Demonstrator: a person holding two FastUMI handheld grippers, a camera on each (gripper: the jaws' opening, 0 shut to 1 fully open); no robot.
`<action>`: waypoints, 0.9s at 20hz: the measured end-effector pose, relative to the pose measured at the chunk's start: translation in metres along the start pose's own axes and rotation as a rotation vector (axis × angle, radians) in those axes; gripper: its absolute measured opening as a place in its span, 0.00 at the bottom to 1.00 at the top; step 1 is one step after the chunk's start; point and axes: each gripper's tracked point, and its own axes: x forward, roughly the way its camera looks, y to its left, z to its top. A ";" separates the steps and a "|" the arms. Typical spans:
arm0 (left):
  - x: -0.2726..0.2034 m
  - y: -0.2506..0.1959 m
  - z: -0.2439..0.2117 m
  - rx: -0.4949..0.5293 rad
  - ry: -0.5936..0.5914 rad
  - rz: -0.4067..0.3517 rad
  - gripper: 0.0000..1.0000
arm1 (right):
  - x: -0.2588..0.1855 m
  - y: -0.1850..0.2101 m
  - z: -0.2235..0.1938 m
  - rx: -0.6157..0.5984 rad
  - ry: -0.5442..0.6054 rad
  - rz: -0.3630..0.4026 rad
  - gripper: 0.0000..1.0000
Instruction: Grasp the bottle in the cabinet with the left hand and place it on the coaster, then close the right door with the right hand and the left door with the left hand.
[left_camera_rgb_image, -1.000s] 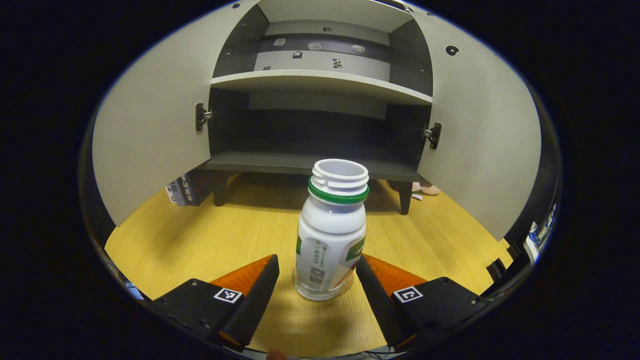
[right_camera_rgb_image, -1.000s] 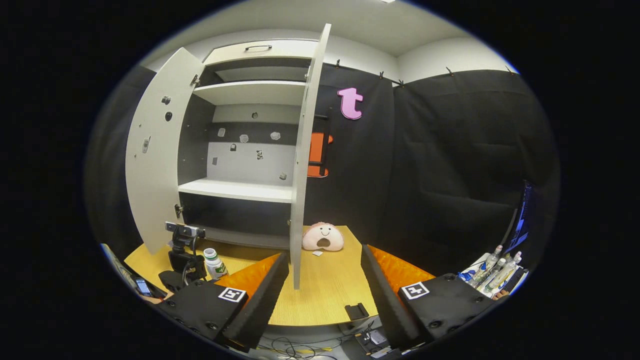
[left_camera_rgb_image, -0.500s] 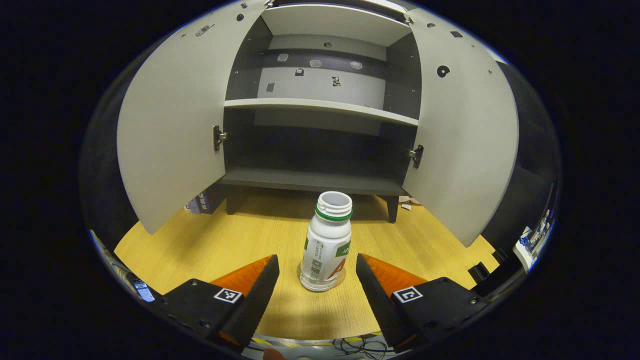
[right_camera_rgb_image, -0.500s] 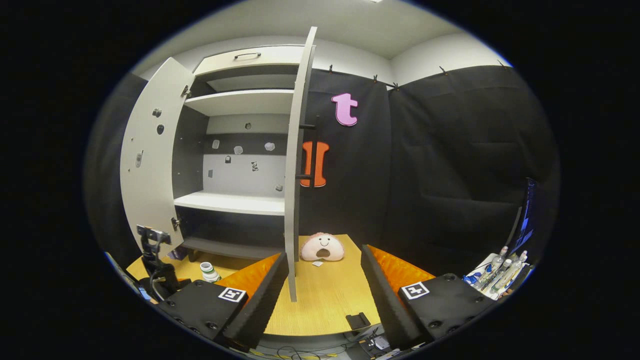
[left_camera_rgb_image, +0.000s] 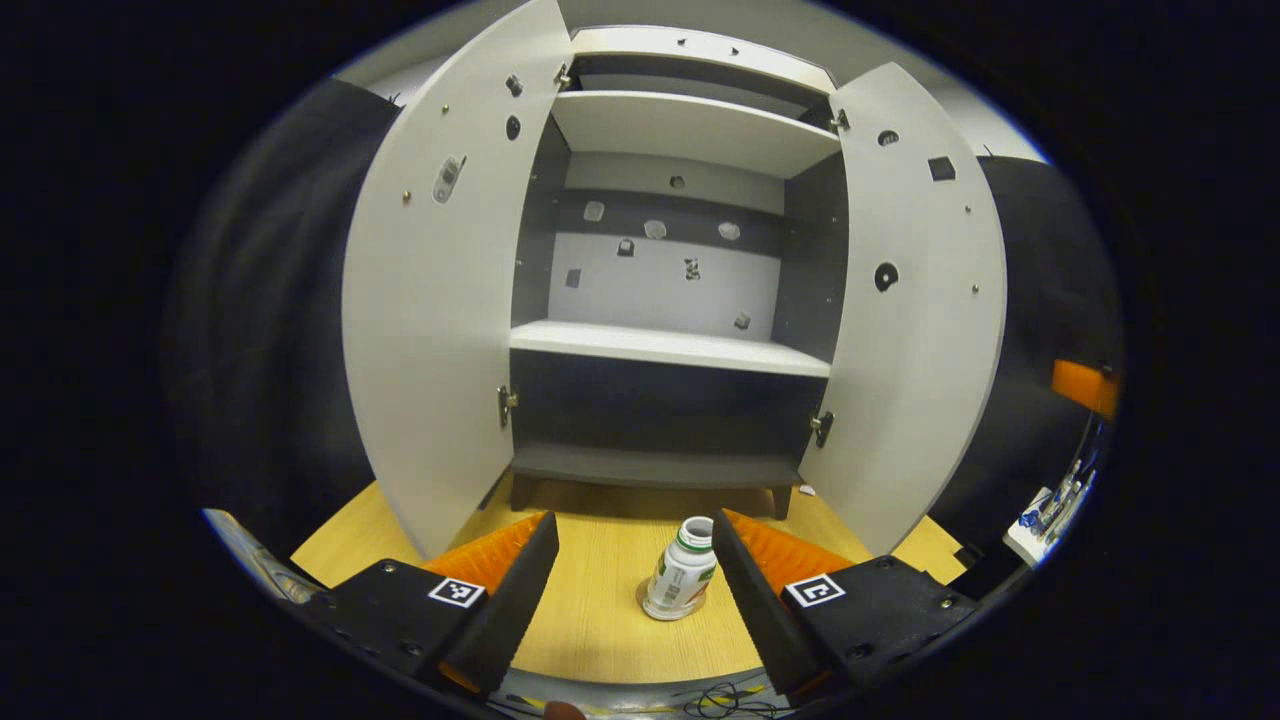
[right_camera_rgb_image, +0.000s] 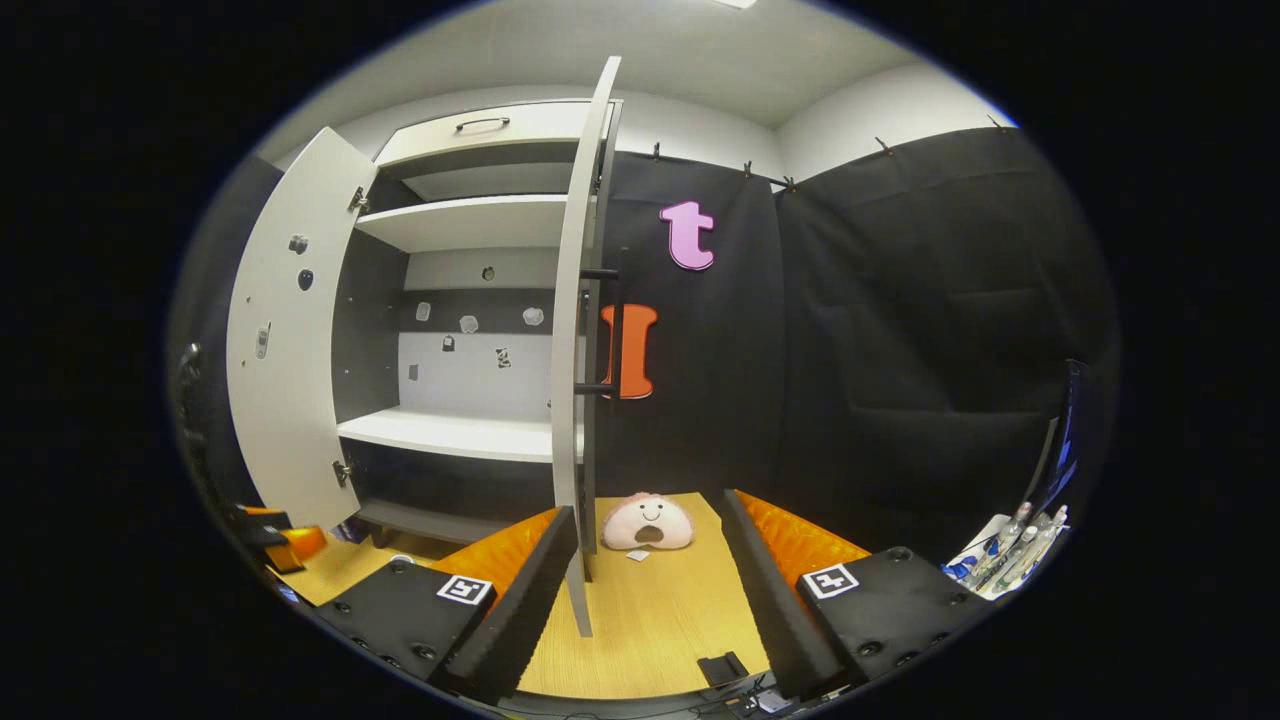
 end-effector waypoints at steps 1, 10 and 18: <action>-0.005 0.005 0.017 0.009 -0.023 0.000 0.94 | 0.007 0.001 0.000 0.001 0.004 0.004 0.96; -0.051 0.027 0.130 -0.014 -0.122 -0.030 0.94 | 0.065 -0.007 0.015 0.011 -0.017 -0.005 0.97; -0.055 0.030 0.157 -0.014 -0.156 -0.055 0.94 | 0.093 -0.005 0.015 0.018 -0.004 0.000 0.96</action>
